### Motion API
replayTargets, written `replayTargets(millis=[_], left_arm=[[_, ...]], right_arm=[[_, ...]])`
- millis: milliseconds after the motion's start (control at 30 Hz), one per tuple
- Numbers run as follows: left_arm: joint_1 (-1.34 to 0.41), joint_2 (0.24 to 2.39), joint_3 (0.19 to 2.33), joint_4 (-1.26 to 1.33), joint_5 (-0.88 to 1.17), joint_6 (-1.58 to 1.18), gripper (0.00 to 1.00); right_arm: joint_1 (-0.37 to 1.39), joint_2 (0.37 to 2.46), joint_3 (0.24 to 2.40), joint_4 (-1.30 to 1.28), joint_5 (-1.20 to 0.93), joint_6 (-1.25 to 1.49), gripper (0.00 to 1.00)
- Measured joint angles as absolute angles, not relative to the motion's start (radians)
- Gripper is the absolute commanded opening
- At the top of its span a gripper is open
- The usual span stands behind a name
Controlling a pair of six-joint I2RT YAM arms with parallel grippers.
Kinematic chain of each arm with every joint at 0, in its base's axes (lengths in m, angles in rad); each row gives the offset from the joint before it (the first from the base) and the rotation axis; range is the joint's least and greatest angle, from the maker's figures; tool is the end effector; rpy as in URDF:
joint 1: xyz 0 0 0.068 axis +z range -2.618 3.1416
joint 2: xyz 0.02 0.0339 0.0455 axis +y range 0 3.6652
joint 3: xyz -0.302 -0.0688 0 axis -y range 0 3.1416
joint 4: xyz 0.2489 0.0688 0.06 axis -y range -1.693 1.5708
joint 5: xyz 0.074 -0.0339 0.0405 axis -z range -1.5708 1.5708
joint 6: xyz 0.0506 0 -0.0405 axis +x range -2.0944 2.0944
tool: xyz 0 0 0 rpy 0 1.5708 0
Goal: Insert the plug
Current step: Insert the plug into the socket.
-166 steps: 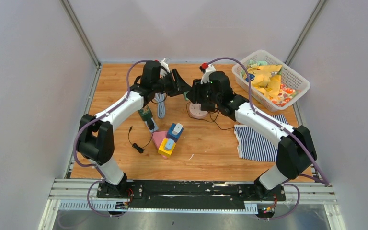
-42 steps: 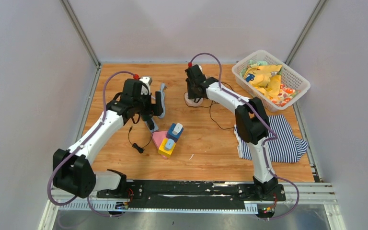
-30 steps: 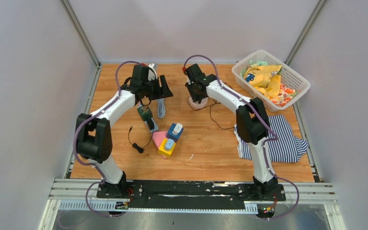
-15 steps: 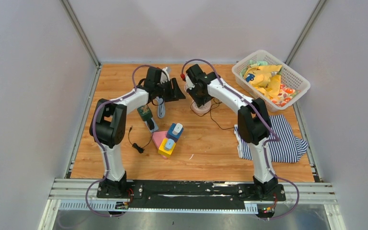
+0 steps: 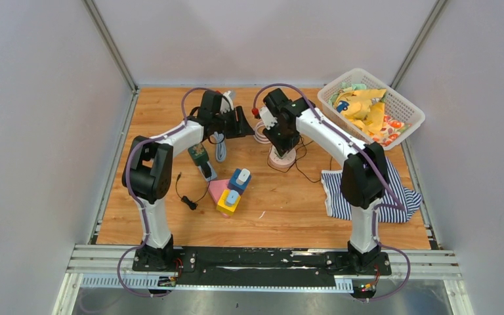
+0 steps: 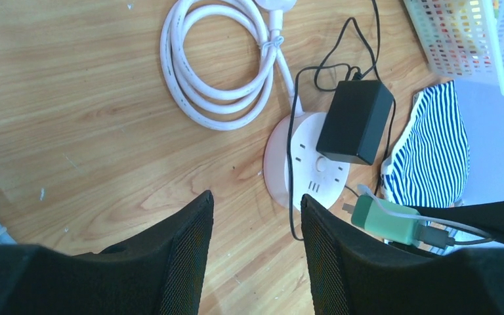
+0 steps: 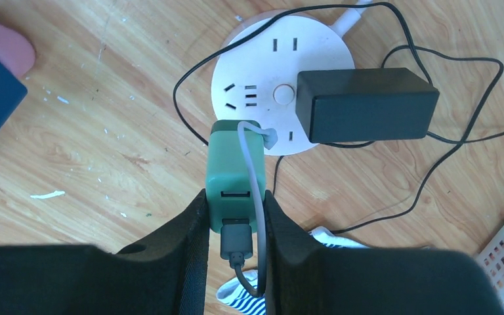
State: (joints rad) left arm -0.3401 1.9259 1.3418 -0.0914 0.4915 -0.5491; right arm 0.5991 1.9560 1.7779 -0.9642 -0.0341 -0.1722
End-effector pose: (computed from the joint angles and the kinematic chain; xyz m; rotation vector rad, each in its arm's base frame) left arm 0.4241 -0.1754 0.2353 0.0362 2.3555 -1.0126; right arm 0.3631 0.2500 0.2950 -1.0344 2.5209 0.1710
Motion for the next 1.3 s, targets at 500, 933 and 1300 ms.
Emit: replayTargets(millis=[500,933,1300], left_arm=[[-0.34,1.916,1.275,-0.092,0.517,-0.542,0.54],[-0.341,1.908,1.267,-0.092,0.517,-0.532,0.57],[-0.341,1.905,1.26,-0.094,0.517,-0.531,0.57]], right_arm=[[0.599,2.125,1.926,-1.02,-0.057,-0.28,0.0],[0.583,2.138,1.953,-1.056,-0.049,-0.284,0.0],[0.582,2.156,1.961,-1.068,-0.054,-0.285,0.0]])
